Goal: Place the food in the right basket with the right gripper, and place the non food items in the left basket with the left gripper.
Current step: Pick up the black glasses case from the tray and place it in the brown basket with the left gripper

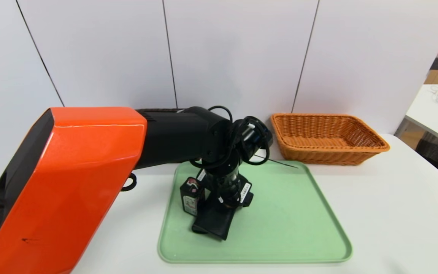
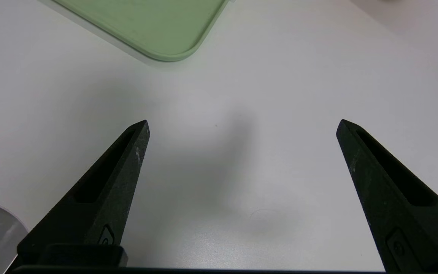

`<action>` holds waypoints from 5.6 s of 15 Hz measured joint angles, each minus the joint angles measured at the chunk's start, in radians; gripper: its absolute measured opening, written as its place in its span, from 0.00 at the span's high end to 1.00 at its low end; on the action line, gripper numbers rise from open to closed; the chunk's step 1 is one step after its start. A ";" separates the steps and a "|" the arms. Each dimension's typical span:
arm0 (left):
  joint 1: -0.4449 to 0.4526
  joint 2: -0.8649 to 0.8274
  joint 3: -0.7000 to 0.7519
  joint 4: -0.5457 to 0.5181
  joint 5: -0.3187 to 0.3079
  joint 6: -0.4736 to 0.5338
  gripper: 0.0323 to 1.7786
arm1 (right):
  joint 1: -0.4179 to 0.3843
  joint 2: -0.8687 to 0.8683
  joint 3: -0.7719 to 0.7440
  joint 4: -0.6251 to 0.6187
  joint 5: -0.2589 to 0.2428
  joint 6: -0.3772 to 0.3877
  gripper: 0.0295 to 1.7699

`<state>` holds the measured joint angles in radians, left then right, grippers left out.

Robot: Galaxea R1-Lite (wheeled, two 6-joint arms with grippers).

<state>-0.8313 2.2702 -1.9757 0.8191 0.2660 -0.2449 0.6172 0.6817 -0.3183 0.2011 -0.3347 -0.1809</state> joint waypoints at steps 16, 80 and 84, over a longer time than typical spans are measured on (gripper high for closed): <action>-0.006 0.003 0.000 0.004 0.001 0.005 0.57 | 0.004 -0.019 -0.003 0.000 0.003 -0.004 0.04; 0.658 -0.152 0.019 -0.367 -0.334 1.409 0.69 | 0.009 -0.046 0.011 0.000 0.005 -0.023 0.04; 0.659 -0.108 0.052 -0.409 -0.332 1.409 0.69 | 0.011 -0.046 0.021 0.000 0.005 -0.022 0.04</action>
<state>-0.1721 2.1619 -1.9238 0.4098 -0.0657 1.1640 0.6281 0.6353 -0.2968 0.2011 -0.3294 -0.2026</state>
